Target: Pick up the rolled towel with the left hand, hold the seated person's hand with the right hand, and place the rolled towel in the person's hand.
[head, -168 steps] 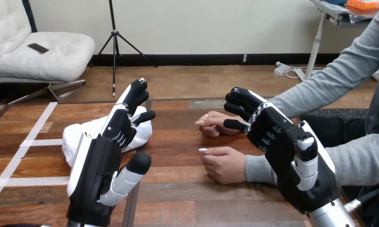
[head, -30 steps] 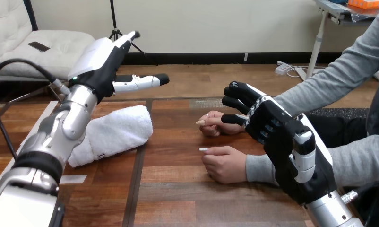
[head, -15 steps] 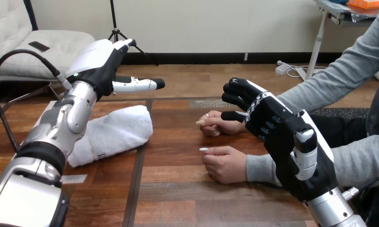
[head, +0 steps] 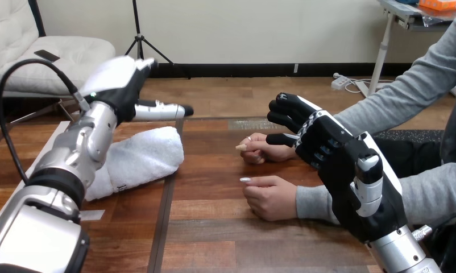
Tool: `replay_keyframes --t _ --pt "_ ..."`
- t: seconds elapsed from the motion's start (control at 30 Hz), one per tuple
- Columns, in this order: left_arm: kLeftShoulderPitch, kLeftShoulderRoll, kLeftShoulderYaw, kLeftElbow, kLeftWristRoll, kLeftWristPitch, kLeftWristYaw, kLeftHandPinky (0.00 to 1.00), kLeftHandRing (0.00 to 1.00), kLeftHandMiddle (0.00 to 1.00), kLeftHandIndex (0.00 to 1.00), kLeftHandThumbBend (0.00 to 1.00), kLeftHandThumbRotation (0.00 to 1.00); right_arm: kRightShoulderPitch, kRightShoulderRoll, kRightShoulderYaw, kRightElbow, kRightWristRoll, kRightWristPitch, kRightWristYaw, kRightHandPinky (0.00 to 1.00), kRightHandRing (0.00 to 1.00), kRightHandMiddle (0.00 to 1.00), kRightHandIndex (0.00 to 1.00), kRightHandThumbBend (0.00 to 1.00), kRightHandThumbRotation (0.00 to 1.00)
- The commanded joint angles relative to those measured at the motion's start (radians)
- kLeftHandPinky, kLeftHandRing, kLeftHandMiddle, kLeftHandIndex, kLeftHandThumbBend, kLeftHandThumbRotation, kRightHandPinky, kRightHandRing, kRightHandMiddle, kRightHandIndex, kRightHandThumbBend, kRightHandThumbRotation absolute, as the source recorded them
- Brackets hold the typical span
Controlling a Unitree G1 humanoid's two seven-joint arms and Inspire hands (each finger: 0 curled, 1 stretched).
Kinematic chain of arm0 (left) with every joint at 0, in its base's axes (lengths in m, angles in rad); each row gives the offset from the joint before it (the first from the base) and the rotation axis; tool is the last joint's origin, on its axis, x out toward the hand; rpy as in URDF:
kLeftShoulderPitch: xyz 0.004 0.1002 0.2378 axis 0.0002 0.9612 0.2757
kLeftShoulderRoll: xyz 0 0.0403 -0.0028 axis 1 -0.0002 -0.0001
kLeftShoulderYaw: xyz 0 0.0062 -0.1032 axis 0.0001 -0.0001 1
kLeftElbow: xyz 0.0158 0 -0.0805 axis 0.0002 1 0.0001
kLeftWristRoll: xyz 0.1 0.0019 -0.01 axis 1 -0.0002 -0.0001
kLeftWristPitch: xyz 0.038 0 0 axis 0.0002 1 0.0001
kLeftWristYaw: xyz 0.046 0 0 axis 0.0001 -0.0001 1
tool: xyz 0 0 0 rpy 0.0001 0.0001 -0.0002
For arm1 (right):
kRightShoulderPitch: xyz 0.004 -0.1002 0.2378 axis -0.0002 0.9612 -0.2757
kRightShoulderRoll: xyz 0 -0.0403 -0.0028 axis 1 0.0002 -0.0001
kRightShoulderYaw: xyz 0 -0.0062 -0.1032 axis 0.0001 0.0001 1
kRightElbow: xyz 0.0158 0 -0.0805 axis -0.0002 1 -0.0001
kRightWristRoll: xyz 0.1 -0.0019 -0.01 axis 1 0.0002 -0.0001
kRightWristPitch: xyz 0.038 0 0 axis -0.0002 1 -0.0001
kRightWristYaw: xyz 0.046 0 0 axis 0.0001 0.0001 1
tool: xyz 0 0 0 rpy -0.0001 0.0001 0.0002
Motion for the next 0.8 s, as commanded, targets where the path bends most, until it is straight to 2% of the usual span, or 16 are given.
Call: replay_keyframes --t 0.0,0.2,0.4,0.53,0.77 --pt "-0.09 -0.019 -0.021 0.017 0.003 0.041 -0.01 0.9 0.94 0.96 0.94 0.91 0.73 -0.05 -0.003 -0.017 -0.02 0.017 -0.018 0.001 0.78 0.88 0.88 0.86 1.0 1.0" --pt "-0.088 -0.026 -0.028 0.024 0.006 0.071 -0.014 0.89 0.94 0.96 0.94 0.91 0.73 -0.043 -0.004 -0.017 -0.029 0.014 -0.018 -0.005 0.78 0.88 0.88 0.86 1.0 1.0" --pt "-0.088 -0.031 -0.05 0.034 0.017 0.11 -0.03 0.89 0.94 0.96 0.94 0.95 0.78 -0.038 -0.005 -0.017 -0.034 0.014 -0.019 -0.006 0.77 0.87 0.87 0.85 1.0 1.0" --pt "-0.088 -0.035 -0.061 0.038 0.016 0.137 -0.046 0.91 0.96 0.97 0.96 0.96 0.82 -0.035 -0.004 -0.017 -0.036 0.014 -0.019 -0.008 0.76 0.87 0.87 0.85 1.0 1.0" --pt "-0.083 -0.04 -0.07 0.041 0.015 0.163 -0.068 0.94 0.98 0.99 0.97 0.95 0.82 -0.033 -0.004 -0.017 -0.039 0.021 -0.018 -0.005 0.76 0.87 0.87 0.85 1.0 1.0"
